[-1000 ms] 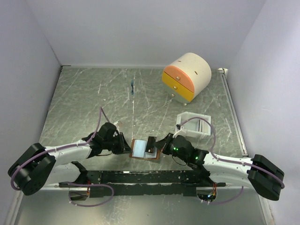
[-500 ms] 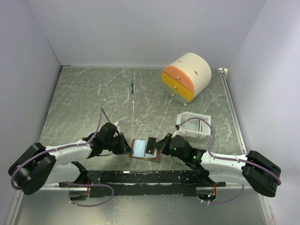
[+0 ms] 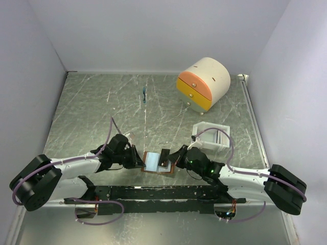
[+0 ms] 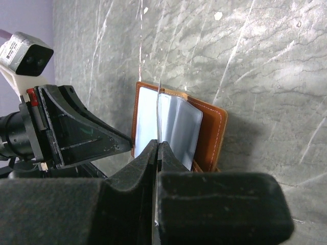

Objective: Put the credit cards into the card holder
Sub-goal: Insert the credit card into the card holder.

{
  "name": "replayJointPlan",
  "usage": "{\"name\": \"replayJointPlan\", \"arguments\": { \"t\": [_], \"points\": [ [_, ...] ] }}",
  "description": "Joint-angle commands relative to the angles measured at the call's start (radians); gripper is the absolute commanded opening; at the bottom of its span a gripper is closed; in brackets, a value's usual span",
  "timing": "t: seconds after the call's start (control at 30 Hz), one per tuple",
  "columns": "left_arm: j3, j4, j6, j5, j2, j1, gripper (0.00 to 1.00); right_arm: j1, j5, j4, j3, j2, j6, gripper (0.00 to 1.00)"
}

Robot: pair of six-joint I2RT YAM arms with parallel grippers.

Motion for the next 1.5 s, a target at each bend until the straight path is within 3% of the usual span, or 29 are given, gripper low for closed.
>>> {"name": "replayJointPlan", "arguments": {
  "t": [0.0,0.43,0.97,1.13,1.47],
  "points": [
    [-0.008,0.042,-0.009,0.021,0.007,-0.011,0.23,-0.006,0.012,0.031,-0.004,0.009,0.013,0.00],
    [-0.011,0.058,-0.018,0.018,0.017,-0.022,0.23,-0.006,-0.019,0.127,-0.031,0.098,0.044,0.00],
    [-0.011,0.062,-0.021,0.011,0.023,-0.028,0.23,-0.004,-0.051,0.105,-0.041,0.115,0.075,0.00],
    [-0.011,0.051,-0.017,0.001,0.015,-0.029,0.15,-0.003,-0.051,0.100,-0.041,0.107,0.076,0.00],
    [-0.009,0.048,-0.015,-0.002,0.016,-0.029,0.15,-0.002,-0.096,0.131,-0.024,0.165,0.072,0.00]
  ]
}}
